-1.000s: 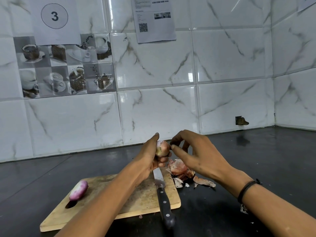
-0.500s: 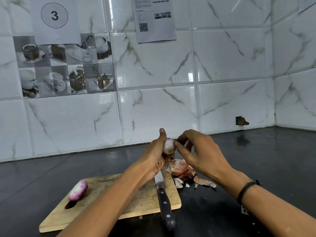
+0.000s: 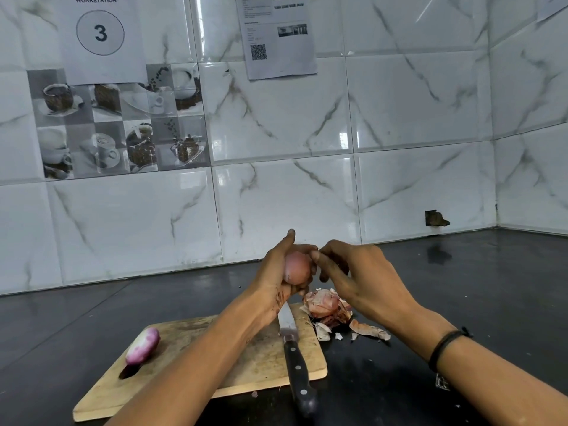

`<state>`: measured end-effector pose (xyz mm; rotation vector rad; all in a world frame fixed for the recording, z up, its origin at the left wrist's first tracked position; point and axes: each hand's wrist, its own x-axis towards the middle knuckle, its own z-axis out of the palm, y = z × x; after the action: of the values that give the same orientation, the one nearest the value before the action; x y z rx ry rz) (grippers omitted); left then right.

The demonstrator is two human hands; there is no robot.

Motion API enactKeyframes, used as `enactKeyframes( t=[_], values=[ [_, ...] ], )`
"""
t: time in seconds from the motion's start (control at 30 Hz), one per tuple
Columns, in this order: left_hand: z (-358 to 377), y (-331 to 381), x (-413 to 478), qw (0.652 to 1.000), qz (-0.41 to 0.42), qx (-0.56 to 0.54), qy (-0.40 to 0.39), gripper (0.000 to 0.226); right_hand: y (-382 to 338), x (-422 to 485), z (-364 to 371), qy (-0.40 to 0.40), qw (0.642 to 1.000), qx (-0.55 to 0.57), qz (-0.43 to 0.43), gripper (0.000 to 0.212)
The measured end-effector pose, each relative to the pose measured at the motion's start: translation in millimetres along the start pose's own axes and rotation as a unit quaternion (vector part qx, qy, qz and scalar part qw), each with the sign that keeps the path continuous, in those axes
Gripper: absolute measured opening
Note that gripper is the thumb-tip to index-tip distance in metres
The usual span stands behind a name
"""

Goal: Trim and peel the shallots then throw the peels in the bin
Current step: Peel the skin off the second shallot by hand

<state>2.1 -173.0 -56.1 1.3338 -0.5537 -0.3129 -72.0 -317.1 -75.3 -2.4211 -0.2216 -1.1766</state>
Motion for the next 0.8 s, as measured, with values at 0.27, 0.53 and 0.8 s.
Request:
enactKeyframes(
  t=[0.27,0.53,0.8],
  values=[
    [4.1,4.6,-9.0,0.999,0.012,-0.032,0.005,0.044,-8.8,-1.4,-5.1,-0.004,0.995,0.058,-0.087,0.058],
    [8.0,7.5,-13.1,0.999,0.014,-0.042,-0.007,0.048,-7.8,-1.3,-3.6,0.017,0.992,0.02,-0.122,0.058],
    [7.1,6.4,-12.3,0.999,0.02,-0.028,-0.01,0.048,-7.8,-1.6,-3.4,0.029,0.99,0.043,-0.132,0.052]
  ],
)
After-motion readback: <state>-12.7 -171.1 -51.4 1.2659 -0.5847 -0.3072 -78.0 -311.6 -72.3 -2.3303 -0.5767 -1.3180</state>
